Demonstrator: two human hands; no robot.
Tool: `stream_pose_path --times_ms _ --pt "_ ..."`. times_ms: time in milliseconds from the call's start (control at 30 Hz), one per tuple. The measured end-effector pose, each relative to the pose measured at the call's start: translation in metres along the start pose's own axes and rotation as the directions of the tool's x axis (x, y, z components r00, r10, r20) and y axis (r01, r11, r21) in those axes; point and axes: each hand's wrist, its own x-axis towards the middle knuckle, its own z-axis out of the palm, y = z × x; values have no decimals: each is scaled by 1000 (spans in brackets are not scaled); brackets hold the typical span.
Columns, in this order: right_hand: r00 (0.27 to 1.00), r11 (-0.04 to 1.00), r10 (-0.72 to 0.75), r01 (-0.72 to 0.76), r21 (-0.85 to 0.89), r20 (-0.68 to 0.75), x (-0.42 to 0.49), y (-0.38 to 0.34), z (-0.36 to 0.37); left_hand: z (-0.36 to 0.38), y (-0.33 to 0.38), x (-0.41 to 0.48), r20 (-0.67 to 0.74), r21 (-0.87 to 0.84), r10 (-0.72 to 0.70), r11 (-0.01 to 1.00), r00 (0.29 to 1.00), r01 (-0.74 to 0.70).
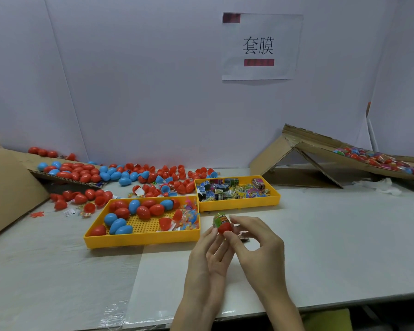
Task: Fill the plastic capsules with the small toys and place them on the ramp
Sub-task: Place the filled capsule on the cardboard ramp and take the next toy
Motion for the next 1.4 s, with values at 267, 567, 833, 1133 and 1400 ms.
stream_pose_path --times_ms 267,567,833,1133,1400 --pt "999 999 -14 15 -42 29 0 -3 0 0 -4 -1 17 192 32 981 999 -35" --pt "1000 999 -21 21 -24 -18 -2 -3 -1 0 -5 1 29 210 16 978 999 -21" --pt "997 996 -67 69 -61 35 -1 -3 0 0 -5 2 -1 85 6 996 1000 -6" --pt "993 996 -44 52 -75 112 -1 -1 2 -3 -5 4 -38 36 105 994 994 -103" --pt "998 998 -30 34 -62 53 -2 1 1 1 -2 1 -48 -82 76 993 996 -80"
